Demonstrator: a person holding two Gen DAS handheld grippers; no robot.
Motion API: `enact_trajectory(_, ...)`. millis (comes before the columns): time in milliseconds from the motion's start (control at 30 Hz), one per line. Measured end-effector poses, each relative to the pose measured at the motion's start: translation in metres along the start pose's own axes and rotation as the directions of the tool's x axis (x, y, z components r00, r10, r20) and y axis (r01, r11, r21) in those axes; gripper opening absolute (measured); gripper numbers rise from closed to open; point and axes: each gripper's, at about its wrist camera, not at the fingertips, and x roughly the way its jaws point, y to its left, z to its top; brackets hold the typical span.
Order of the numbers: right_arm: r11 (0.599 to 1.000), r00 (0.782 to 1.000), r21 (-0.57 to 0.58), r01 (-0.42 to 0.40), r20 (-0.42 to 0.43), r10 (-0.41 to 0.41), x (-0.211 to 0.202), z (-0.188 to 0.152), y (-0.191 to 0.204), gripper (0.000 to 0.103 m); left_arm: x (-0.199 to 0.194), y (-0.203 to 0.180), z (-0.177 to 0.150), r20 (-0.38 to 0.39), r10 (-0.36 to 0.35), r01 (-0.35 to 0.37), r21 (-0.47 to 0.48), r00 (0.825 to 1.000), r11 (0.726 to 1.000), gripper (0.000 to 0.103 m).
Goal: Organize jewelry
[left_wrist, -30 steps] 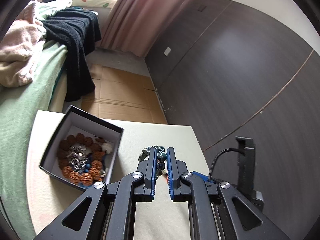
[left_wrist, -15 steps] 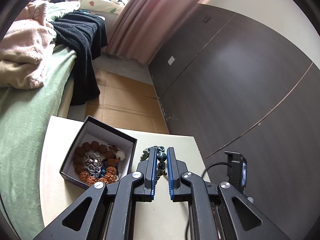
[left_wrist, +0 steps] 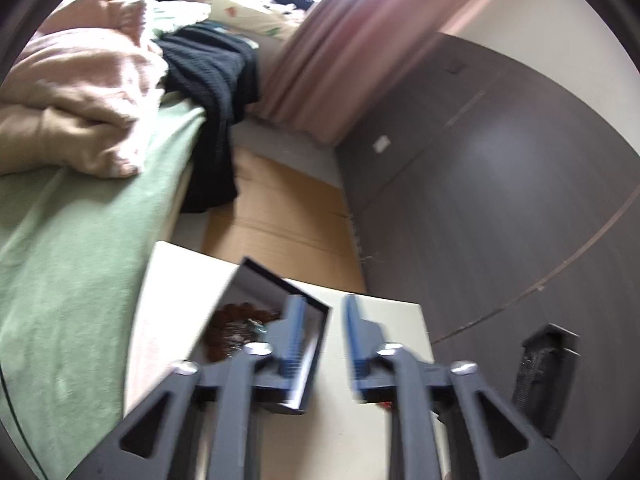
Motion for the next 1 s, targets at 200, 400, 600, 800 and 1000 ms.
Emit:
enact_trajectory(200, 0.994, 0.994, -0.031, -0.108, 0.017, 0.109, 0.014, -0.001, 0.043, 0.033, -0.027, 0.014, 0.008, 0.120, 0.028, -0.024, -0.031, 0.992, 0.999, 0.089)
enact_trajectory(400, 0.983, 0.984, -0.067, -0.172, 0.041, 0.175, 0.031, 0.000, 0.075, 0.033, -0.027, 0.032, 0.012, 0.103, 0.083, -0.077, -0.058, 0.991, 0.995, 0.089)
enact_trajectory(600, 0.988, 0.987, -0.034, -0.149, 0.052, 0.151, 0.025, -0.002, 0.065, 0.083, -0.025, 0.033, 0.010, 0.100, 0.080, -0.076, -0.042, 0.992, 0.996, 0.089)
enact_trajectory(800, 0.999, 0.997, 0.030, -0.042, 0.066, 0.039, -0.003, -0.014, 0.025, 0.083, -0.011, 0.017, 0.002, 0.069, 0.041, -0.039, -0.023, 0.997, 0.999, 0.089)
enact_trajectory(1000, 0.996, 0.992, 0.026, 0.083, 0.089, -0.085, -0.031, -0.013, 0.005, 0.083, 0.006, -0.014, -0.012, 0.043, 0.038, -0.041, 0.078, 0.998, 0.996, 0.089)
